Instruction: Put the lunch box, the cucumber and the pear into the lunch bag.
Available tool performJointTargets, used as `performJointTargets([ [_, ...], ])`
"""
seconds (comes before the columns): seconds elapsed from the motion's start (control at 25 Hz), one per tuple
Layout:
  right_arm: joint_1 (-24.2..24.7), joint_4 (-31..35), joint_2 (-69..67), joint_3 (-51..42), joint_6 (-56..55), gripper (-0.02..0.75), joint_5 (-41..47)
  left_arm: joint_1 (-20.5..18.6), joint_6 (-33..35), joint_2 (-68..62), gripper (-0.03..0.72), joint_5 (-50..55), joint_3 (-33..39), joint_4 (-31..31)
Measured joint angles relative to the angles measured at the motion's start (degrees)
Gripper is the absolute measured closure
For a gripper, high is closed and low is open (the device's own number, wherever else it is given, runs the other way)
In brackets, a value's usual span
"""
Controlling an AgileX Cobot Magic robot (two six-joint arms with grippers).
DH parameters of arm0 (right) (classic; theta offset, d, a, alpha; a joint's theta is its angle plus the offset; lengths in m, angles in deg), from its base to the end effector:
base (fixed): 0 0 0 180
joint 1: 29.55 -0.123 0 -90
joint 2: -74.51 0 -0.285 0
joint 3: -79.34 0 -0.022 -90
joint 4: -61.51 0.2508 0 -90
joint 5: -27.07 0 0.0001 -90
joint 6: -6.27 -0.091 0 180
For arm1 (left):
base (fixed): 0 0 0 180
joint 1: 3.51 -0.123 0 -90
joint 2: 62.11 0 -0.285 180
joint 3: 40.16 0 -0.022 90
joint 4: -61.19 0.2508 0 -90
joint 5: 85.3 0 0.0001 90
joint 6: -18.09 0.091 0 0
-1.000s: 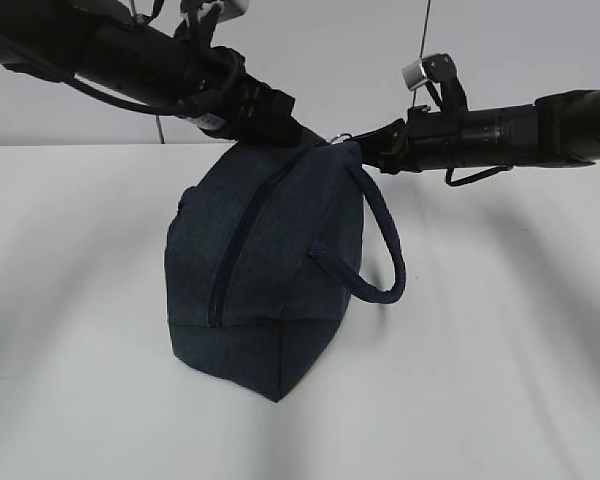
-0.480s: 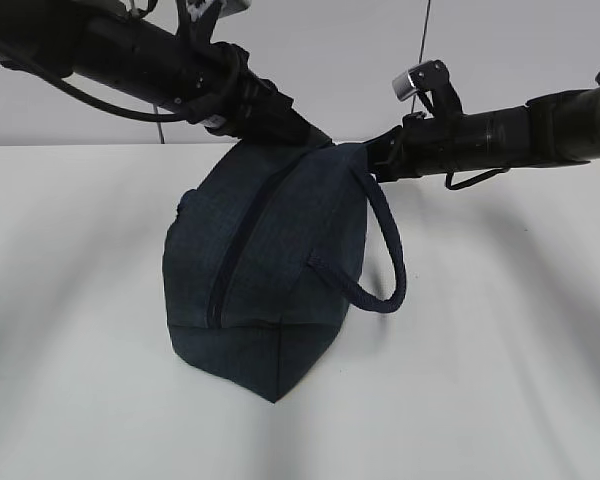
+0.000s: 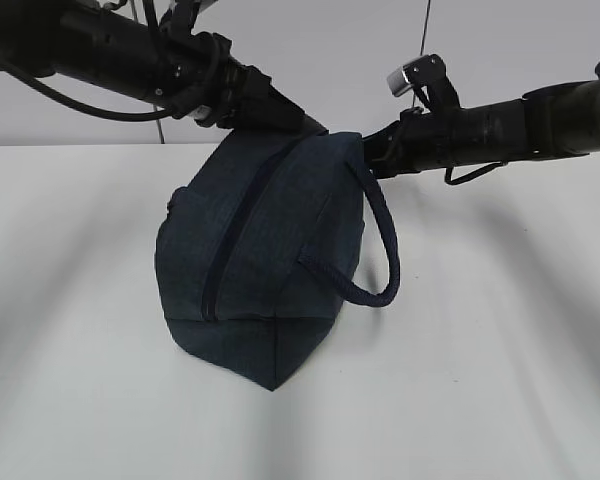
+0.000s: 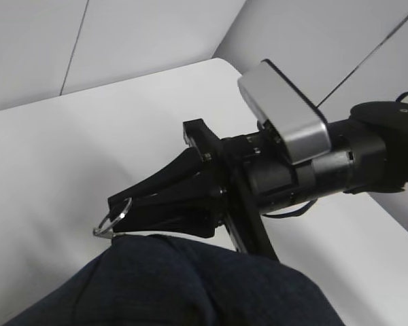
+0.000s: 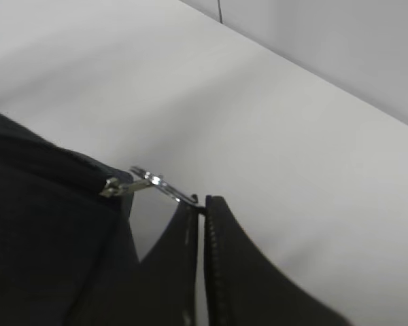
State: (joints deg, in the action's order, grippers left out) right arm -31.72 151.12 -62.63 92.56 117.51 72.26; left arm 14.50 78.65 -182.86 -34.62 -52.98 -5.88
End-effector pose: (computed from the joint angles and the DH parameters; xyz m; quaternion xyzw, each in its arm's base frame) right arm 0.4794 0.0828 0.1590 -0.3450 0.7613 0.2613 0.4828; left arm 0.3959 -0.1970 0.2678 0.3138 0.8015 -0.3957 0.3201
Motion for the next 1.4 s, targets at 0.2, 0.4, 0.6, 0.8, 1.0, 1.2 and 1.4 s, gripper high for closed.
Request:
performJointTargets([
  [0.2, 0.0, -1.0, 0.1, 0.0, -1.0, 0.738, -0.2, -0.5, 0.9, 0.0, 0.666, 0.9, 0.1, -1.4],
  [0.4, -0.1, -1.2, 0.0, 0.0, -1.8, 0.738, 0.1, -0.9, 1.1, 0.0, 0.666, 1.1, 0.1, -1.4],
  [0.6, -0.1, -0.6, -0.2, 0.2, -1.9, 0.738, 1.6, -0.9, 1.1, 0.0, 0.666, 1.3, 0.1, -1.0],
  [0.8, 0.1, 0.4, -0.2, 0.2, -1.9, 0.647, 1.0, -0.9, 1.1, 0.0, 0.667, 1.6, 0.1, -0.6],
  [1.0, 0.8, 0.4, 0.0, 0.2, -1.9, 0.357, -0.9, -0.9, 0.6, -1.2, 0.667, 0.6, -0.1, -1.5],
  [1.2, 0.8, 0.1, 1.7, 0.2, -4.4, 0.268, -1.3, -0.9, -2.9, -3.0, 0.613, -5.1, -0.4, 0.2],
  [1.4, 0.8, -7.0, 5.4, 0.2, -12.6, 0.261, -4.0, -0.9, -3.7, -3.1, 0.378, -6.6, -0.4, -1.1],
])
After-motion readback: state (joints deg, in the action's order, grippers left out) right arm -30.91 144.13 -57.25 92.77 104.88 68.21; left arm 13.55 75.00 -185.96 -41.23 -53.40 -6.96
